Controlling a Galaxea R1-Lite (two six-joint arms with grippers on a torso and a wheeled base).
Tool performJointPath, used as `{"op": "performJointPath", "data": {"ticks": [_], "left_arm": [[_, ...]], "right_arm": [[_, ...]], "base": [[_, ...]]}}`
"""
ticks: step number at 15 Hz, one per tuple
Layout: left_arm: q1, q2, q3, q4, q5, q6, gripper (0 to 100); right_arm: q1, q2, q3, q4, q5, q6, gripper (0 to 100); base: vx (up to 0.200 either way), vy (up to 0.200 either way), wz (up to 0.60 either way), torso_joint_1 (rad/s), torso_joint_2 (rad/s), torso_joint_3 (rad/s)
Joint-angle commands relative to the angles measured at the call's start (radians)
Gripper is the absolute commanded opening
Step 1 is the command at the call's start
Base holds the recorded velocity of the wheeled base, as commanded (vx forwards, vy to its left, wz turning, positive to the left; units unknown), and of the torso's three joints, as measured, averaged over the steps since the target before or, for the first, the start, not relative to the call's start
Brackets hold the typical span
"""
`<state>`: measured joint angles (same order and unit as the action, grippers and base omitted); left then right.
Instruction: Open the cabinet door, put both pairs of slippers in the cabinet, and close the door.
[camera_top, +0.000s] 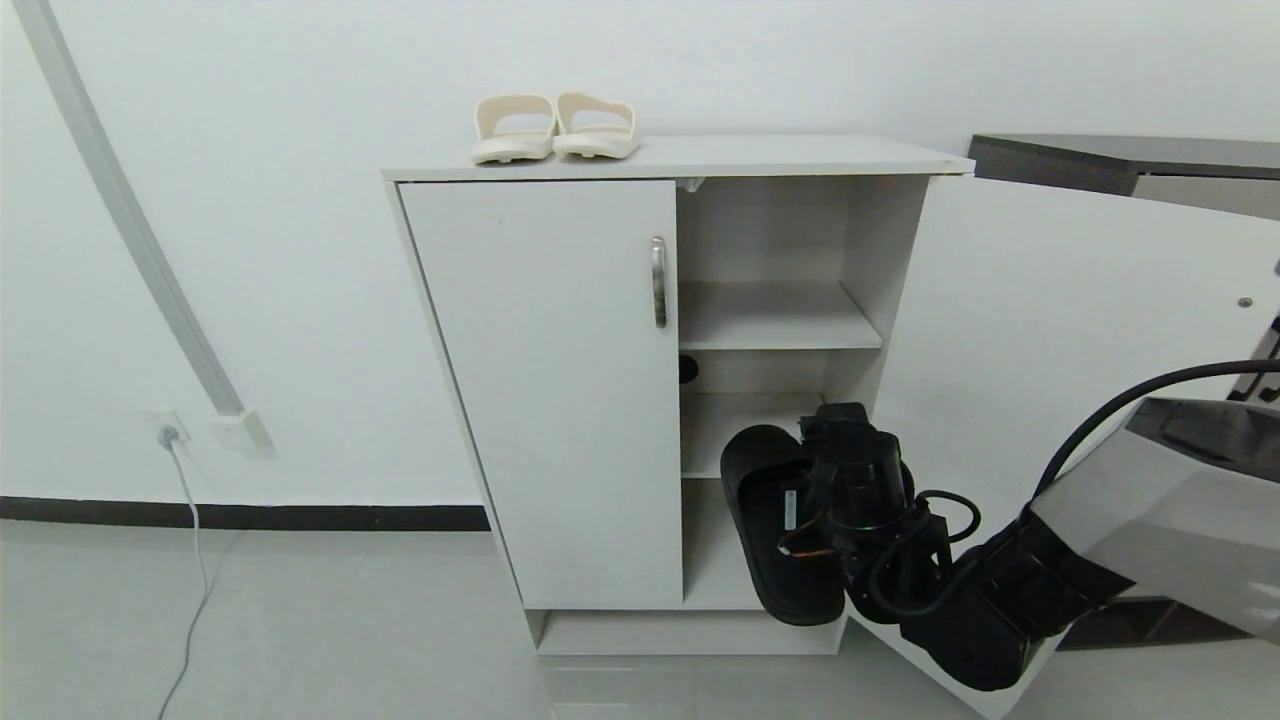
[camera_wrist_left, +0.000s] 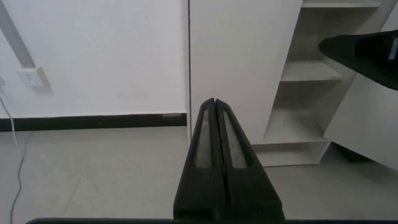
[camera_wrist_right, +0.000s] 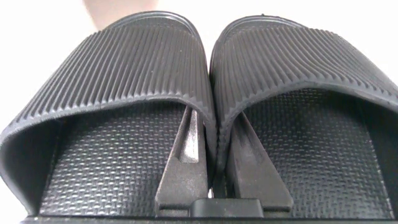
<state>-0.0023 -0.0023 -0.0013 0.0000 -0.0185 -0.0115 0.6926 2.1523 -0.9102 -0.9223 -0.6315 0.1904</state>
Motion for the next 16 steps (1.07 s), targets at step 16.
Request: {"op": "performJointPath", "data": {"ticks": [16], "left_arm": [[-0.001, 0.002, 0.0, 0.0, -0.001, 0.001, 0]], "right_arm": [[0.104, 0.239, -0.262, 0.054, -0.085, 0.096, 0]], "base": [[0.0, 0.0, 0.0, 0.0, 0.0, 0.0]]}}
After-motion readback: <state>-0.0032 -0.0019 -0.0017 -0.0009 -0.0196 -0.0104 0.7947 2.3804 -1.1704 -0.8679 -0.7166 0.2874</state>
